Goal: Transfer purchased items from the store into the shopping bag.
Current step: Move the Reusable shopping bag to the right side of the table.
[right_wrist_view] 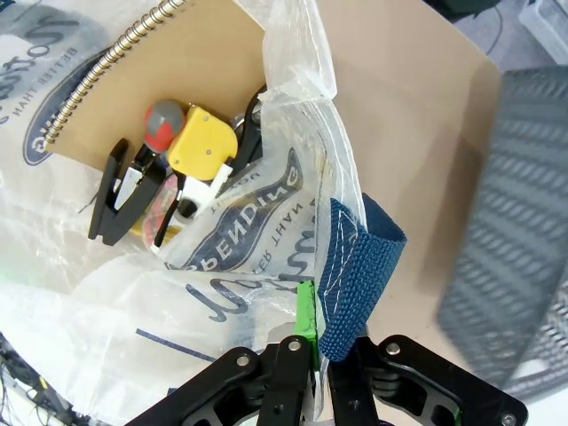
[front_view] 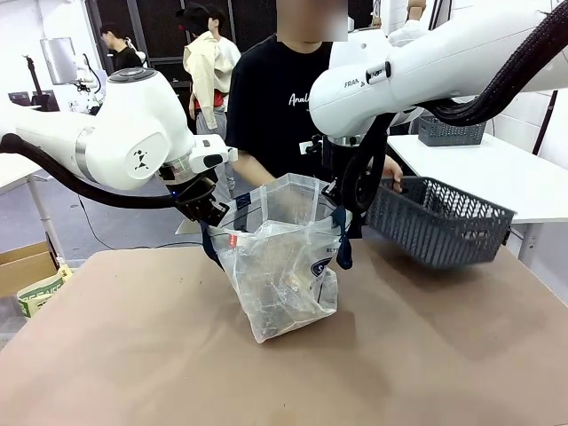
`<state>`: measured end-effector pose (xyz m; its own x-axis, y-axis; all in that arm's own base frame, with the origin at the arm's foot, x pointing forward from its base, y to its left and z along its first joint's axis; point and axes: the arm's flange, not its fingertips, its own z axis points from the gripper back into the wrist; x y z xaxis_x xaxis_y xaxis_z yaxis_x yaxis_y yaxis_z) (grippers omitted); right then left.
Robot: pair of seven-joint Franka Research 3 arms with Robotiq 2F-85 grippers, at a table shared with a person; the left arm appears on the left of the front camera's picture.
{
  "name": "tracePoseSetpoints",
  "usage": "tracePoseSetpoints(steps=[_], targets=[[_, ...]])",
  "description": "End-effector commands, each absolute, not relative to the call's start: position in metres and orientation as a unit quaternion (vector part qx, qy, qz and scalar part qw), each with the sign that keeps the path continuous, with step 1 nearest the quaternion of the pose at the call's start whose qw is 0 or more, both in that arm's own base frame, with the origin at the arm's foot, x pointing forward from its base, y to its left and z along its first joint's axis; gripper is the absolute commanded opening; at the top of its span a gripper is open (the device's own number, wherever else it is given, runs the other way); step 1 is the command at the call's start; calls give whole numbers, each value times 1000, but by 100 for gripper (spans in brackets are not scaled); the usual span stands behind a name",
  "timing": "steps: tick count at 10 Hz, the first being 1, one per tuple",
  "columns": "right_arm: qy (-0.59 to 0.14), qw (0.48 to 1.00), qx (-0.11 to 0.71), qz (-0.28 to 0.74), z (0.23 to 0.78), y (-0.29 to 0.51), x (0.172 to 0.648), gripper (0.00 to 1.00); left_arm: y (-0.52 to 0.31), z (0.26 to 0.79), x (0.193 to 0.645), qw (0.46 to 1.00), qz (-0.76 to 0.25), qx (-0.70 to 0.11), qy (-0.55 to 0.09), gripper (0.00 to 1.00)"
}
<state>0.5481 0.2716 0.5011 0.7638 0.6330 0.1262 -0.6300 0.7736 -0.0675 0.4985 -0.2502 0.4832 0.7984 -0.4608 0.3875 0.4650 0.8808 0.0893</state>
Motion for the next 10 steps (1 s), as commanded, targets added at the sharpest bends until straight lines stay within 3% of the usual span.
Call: tracePoseSetpoints(steps=[1,6,10], targets=[[-78,939,2,335,503,276,550,0,-256,485,498,947,-242,-9,-210,0],[-120,933,38,336,504,314,554,0,-279,491,505,933,-272,-47,-229,0],[-115,948,104,277,508,323,559,0,-287,488,509,934,-247,-106,-236,0]])
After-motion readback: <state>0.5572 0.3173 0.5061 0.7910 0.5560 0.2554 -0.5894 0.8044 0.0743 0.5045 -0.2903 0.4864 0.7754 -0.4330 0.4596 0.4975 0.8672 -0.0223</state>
